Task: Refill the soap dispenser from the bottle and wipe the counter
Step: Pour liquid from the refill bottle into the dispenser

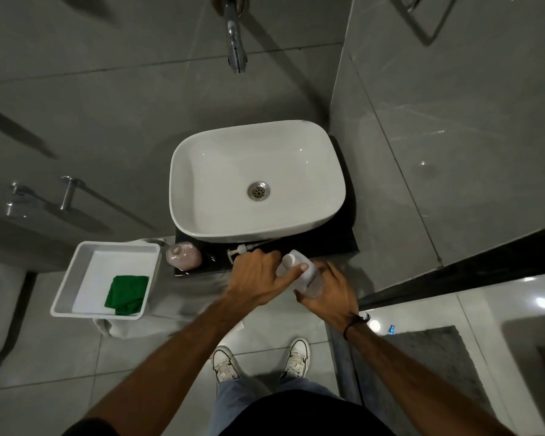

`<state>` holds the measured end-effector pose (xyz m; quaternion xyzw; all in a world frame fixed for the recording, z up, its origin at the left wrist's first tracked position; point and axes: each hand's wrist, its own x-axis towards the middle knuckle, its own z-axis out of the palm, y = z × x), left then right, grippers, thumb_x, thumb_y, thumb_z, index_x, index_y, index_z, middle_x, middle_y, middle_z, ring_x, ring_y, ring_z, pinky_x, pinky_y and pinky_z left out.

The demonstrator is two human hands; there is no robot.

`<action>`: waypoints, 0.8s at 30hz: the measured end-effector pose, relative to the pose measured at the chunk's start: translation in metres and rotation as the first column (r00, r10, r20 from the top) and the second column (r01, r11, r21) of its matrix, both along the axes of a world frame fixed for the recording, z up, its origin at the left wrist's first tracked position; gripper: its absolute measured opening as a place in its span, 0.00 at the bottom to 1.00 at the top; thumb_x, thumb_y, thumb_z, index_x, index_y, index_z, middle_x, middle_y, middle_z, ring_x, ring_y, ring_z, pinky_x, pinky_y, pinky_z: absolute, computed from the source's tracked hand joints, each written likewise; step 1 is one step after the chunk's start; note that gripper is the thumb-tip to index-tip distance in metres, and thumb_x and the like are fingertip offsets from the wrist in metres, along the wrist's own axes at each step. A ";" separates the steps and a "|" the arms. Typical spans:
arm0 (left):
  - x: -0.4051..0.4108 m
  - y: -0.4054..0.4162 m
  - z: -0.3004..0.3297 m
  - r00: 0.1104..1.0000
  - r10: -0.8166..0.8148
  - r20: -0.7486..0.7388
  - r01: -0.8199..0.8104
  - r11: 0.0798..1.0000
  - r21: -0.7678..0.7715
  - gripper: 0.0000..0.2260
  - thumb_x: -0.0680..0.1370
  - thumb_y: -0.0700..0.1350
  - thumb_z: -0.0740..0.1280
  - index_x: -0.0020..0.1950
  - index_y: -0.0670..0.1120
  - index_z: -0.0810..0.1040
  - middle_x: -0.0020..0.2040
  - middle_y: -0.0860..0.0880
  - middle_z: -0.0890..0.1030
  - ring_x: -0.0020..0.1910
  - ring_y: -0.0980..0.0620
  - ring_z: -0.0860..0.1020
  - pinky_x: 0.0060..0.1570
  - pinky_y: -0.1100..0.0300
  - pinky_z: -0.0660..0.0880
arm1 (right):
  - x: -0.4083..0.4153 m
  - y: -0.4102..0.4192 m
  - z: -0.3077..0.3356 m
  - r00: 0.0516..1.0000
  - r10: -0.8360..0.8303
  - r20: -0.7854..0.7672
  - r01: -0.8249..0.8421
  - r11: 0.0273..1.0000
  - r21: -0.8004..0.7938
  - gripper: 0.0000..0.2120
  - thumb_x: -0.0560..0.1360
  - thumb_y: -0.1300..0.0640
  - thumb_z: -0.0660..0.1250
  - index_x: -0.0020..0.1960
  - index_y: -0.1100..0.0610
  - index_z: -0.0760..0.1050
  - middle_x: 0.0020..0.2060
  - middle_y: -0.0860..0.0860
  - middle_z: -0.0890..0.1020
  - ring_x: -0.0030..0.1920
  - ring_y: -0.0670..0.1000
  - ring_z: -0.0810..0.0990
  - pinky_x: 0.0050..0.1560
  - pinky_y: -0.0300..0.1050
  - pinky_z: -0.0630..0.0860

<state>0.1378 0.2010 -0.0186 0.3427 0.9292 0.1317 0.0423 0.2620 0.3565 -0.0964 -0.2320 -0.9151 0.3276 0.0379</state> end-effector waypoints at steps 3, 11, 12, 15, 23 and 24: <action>-0.002 0.002 -0.001 0.991 -0.102 0.091 0.093 0.991 0.094 0.28 0.73 0.71 0.62 0.56 0.48 0.75 0.50 0.52 0.83 0.43 0.49 0.84 0.38 0.52 0.80 | 0.002 0.006 -0.003 1.000 0.018 -0.011 -0.018 1.000 -0.013 0.32 0.62 0.38 0.77 0.62 0.48 0.72 0.54 0.47 0.79 0.51 0.49 0.81 0.46 0.42 0.80; -0.003 0.013 -0.006 0.977 -0.170 0.127 0.163 0.985 0.062 0.23 0.76 0.61 0.65 0.66 0.50 0.72 0.59 0.52 0.79 0.52 0.48 0.82 0.41 0.52 0.81 | 0.004 0.010 -0.009 0.999 0.005 0.033 -0.007 0.999 0.048 0.33 0.61 0.37 0.75 0.62 0.46 0.72 0.53 0.44 0.78 0.50 0.48 0.80 0.47 0.45 0.82; -0.003 0.016 -0.007 0.959 -0.242 0.144 0.238 0.970 0.049 0.23 0.78 0.57 0.65 0.70 0.49 0.71 0.62 0.51 0.77 0.56 0.47 0.81 0.43 0.52 0.81 | 0.004 0.010 -0.011 0.999 0.002 0.036 -0.004 0.999 0.054 0.32 0.61 0.37 0.75 0.61 0.46 0.72 0.53 0.44 0.78 0.50 0.49 0.80 0.46 0.44 0.81; 0.001 0.027 -0.010 0.954 -0.264 0.141 0.264 0.964 0.015 0.16 0.82 0.52 0.61 0.66 0.45 0.73 0.60 0.46 0.78 0.57 0.45 0.78 0.45 0.51 0.79 | 0.004 0.012 -0.014 0.998 -0.021 0.051 0.018 0.998 0.062 0.32 0.60 0.36 0.74 0.60 0.45 0.71 0.51 0.45 0.78 0.49 0.49 0.80 0.45 0.43 0.80; 0.004 0.059 -0.029 0.989 0.125 0.084 -0.126 0.992 0.003 0.25 0.80 0.66 0.56 0.41 0.45 0.75 0.36 0.44 0.83 0.35 0.42 0.82 0.31 0.53 0.77 | 0.025 0.030 -0.031 0.985 -0.071 0.155 0.060 0.995 0.074 0.33 0.62 0.34 0.72 0.62 0.47 0.70 0.56 0.47 0.79 0.56 0.50 0.80 0.52 0.44 0.80; 0.000 0.061 -0.035 0.989 0.107 0.098 -0.109 0.994 0.024 0.24 0.81 0.64 0.57 0.42 0.45 0.75 0.38 0.44 0.83 0.38 0.42 0.82 0.32 0.53 0.76 | 0.031 0.033 -0.034 0.980 -0.076 0.186 0.069 0.997 0.042 0.34 0.63 0.34 0.72 0.64 0.47 0.69 0.57 0.47 0.79 0.57 0.50 0.79 0.55 0.46 0.80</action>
